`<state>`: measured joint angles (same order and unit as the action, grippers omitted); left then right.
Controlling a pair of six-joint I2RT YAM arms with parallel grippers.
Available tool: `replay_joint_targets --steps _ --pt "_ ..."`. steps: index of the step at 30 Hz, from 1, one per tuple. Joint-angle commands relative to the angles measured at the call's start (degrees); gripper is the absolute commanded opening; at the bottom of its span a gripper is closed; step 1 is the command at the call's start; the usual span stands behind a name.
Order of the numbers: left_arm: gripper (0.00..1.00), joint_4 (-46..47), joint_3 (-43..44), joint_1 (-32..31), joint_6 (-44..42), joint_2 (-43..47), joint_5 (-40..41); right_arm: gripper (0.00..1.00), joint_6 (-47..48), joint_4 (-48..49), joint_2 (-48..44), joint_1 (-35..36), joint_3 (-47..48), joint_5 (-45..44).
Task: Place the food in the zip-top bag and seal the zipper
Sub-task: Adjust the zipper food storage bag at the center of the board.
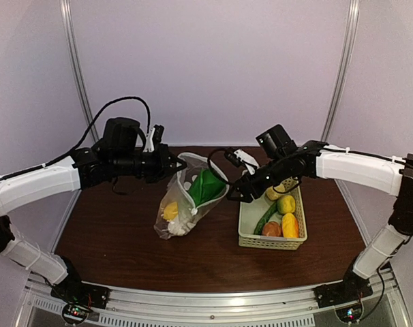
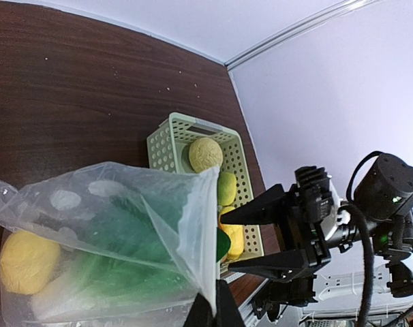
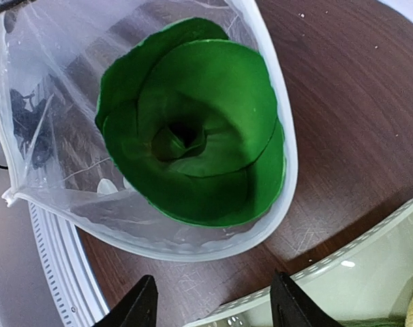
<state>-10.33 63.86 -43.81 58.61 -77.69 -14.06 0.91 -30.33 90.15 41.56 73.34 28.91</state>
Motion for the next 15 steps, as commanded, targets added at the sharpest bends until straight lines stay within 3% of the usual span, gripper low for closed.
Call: replay_joint_targets --steps 1,9,15 --pt "0.0 3.8 0.1 0.4 0.5 -0.7 0.5 0.54 -5.7 2.1 2.6 -1.0 1.7 4.9" --pt "0.0 3.7 0.1 0.4 0.0 -1.1 0.3 0.5 -11.3 3.6 8.4 -4.7 4.3 12.8" --pt "0.0 3.6 0.3 0.4 -0.5 -1.5 -0.2 0.44 -13.5 4.1 10.2 -7.0 5.0 13.0"
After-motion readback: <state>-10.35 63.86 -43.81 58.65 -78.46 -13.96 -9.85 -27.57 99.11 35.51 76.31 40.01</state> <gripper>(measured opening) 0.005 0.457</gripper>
